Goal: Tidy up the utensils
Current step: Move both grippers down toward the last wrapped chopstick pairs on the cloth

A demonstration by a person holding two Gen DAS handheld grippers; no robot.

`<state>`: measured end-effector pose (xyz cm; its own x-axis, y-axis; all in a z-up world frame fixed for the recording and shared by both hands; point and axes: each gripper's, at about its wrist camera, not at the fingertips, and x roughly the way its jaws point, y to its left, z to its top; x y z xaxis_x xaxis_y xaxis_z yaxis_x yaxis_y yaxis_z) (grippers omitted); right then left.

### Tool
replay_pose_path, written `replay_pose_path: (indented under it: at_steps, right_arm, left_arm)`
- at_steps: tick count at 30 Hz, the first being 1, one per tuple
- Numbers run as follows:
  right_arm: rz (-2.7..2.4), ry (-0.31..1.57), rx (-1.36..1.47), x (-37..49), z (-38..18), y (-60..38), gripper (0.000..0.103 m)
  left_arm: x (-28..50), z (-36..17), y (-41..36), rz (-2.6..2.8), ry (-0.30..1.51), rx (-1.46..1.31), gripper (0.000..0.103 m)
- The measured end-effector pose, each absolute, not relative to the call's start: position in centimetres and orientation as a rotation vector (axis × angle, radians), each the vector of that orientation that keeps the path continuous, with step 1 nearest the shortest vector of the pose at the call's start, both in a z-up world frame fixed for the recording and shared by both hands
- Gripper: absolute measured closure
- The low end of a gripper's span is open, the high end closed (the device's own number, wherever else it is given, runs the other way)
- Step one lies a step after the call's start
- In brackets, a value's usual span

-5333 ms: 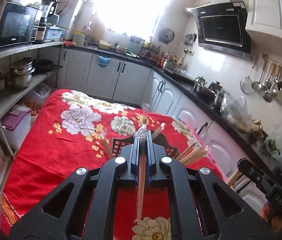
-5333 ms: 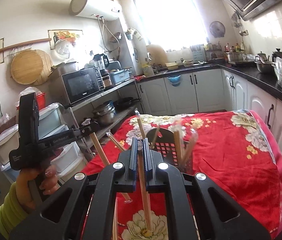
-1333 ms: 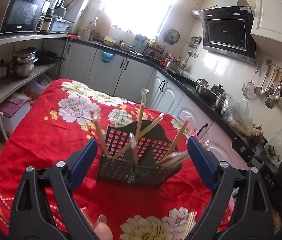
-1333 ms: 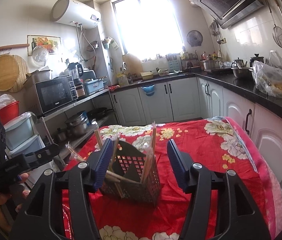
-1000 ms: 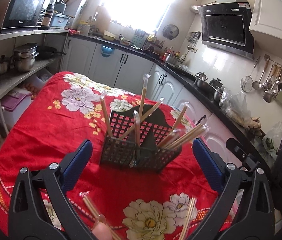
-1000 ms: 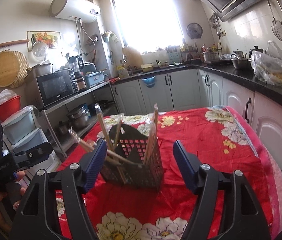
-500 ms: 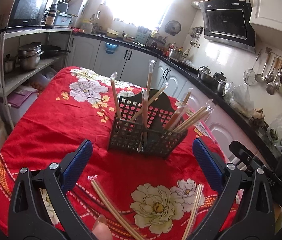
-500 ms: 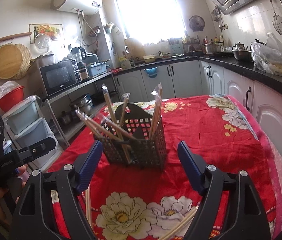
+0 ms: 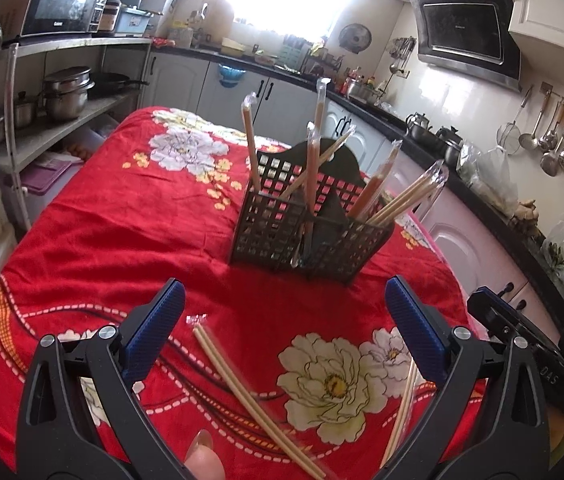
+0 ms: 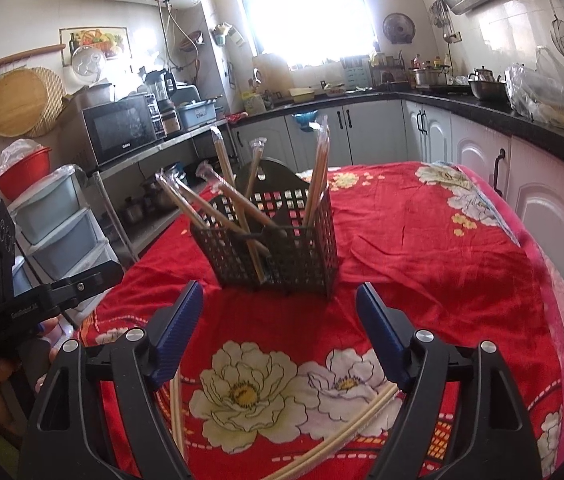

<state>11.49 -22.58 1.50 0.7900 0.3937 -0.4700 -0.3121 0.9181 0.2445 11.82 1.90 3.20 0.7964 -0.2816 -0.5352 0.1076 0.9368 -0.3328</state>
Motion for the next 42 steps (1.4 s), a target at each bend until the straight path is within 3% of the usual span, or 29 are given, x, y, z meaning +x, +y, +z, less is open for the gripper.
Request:
replay_pose_path:
  at_steps: [28,35,42]
  right_arm:
    - [0.347,0.746,0.205,12.1,-5.2,-23.9,0.027]
    - [0.298,0.791,0.246,12.6,-6.6,-25.5,0.027]
    - [0.239,0.867,0.292,13.7,-8.0,-27.0,0.027]
  left_arm:
    - [13.2,-4.9,3.1,-0.219,0.840,-0.380,0.011]
    - [14.3,-6.7,3.1,-0.228,0.895,-0.425,0.021]
    - [15.4,-7.1,3.4,-0.219,0.915,-0.457,0.022]
